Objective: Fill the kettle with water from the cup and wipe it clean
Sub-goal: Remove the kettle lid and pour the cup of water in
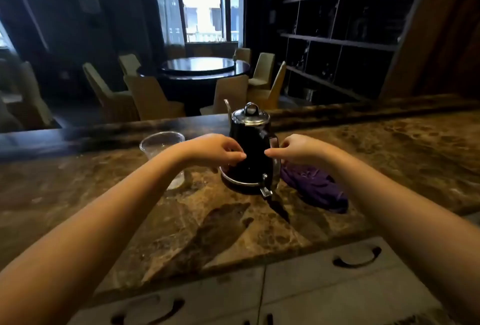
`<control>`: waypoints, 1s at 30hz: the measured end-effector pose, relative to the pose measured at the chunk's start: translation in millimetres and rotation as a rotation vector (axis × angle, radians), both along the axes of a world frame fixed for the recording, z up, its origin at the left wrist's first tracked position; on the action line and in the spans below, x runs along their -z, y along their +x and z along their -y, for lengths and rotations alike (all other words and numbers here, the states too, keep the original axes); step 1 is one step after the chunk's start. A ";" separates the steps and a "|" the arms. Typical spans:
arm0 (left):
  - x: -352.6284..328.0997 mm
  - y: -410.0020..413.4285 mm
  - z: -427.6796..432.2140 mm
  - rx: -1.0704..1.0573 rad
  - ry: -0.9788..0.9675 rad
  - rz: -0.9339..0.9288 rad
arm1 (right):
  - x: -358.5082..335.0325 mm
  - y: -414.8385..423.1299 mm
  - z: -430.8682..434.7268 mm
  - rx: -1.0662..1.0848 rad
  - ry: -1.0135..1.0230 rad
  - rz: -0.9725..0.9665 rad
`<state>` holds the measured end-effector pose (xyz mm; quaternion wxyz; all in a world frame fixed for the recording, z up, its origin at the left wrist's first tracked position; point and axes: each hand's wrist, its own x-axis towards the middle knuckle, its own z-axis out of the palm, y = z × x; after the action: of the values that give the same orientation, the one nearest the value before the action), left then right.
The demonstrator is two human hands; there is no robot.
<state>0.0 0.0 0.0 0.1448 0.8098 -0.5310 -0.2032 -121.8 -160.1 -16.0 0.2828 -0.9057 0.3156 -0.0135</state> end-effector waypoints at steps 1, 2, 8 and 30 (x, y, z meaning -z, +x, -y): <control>-4.1 5.9 10.3 -0.050 -0.089 0.075 | 0.0 2.1 -0.9 -0.020 0.030 0.045; -9.3 9.3 18.9 -0.115 -0.179 0.159 | 0.4 4.2 -0.7 -0.029 0.060 0.101; -6.7 44.1 79.6 -0.296 -0.501 0.335 | 17.4 22.2 -5.9 0.012 0.272 0.398; 17.3 66.5 116.0 -0.216 -0.691 0.002 | 65.1 43.5 -15.5 0.271 0.130 0.864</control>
<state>66.5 -116.0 -17.3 0.4302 0.7647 -0.4797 0.0055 -78.3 -144.6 -81.1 0.4406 -0.7478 0.2845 -0.4071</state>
